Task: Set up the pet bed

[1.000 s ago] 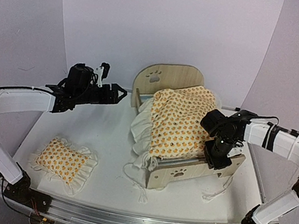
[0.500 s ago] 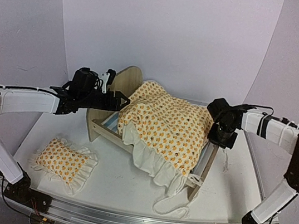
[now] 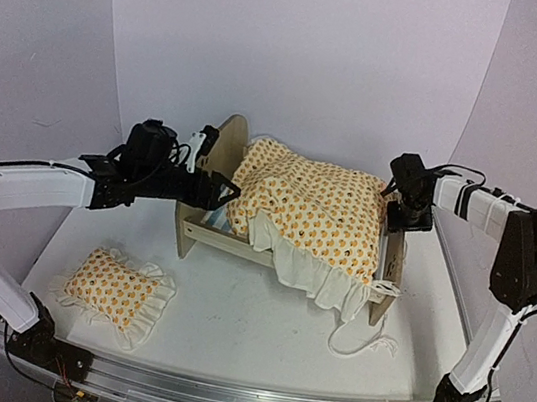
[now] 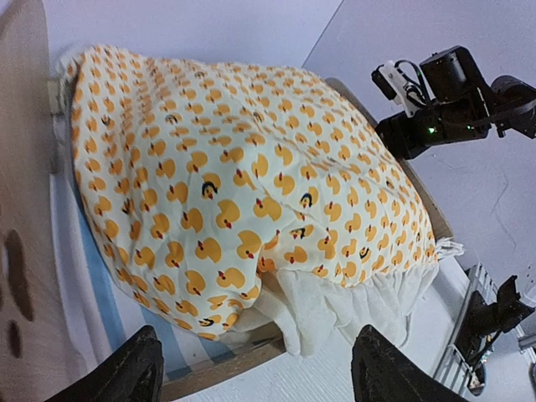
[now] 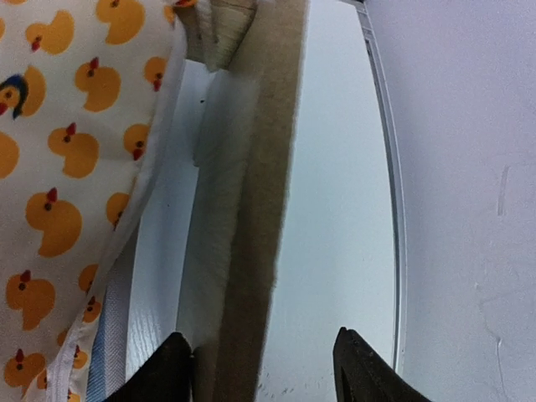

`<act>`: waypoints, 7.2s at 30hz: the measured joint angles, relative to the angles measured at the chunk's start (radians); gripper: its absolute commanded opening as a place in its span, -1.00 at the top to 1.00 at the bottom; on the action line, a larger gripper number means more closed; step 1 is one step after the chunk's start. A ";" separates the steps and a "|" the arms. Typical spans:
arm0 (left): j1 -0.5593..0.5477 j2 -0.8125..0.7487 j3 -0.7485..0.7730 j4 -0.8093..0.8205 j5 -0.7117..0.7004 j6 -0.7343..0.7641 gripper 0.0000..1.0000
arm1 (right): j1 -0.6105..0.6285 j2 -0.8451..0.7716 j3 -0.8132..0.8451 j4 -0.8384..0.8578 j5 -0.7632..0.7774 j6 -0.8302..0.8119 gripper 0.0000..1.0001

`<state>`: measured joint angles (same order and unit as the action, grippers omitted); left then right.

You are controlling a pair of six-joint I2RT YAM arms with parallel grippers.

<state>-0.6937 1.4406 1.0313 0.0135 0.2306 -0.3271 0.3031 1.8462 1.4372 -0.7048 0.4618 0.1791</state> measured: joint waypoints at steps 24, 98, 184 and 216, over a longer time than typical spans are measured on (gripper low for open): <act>0.007 -0.425 -0.285 -0.032 -0.310 -0.023 -0.63 | 0.743 0.387 0.696 0.067 0.021 -0.729 -0.83; -0.108 0.126 0.272 -0.063 -0.204 0.178 1.00 | 0.193 0.200 0.312 0.608 -1.313 0.381 0.09; 0.067 -0.064 0.155 -0.293 0.098 0.110 -0.43 | 0.489 0.007 -0.175 1.231 -1.010 0.768 1.00; 0.011 0.001 -0.211 0.549 0.423 -0.127 0.30 | 0.475 0.037 -0.216 1.551 -1.084 1.101 1.00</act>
<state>-0.6827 1.4414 0.8204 0.5621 0.6533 -0.4538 0.7784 1.8835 1.2213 0.8463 -0.6224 1.2797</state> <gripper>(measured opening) 0.364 0.031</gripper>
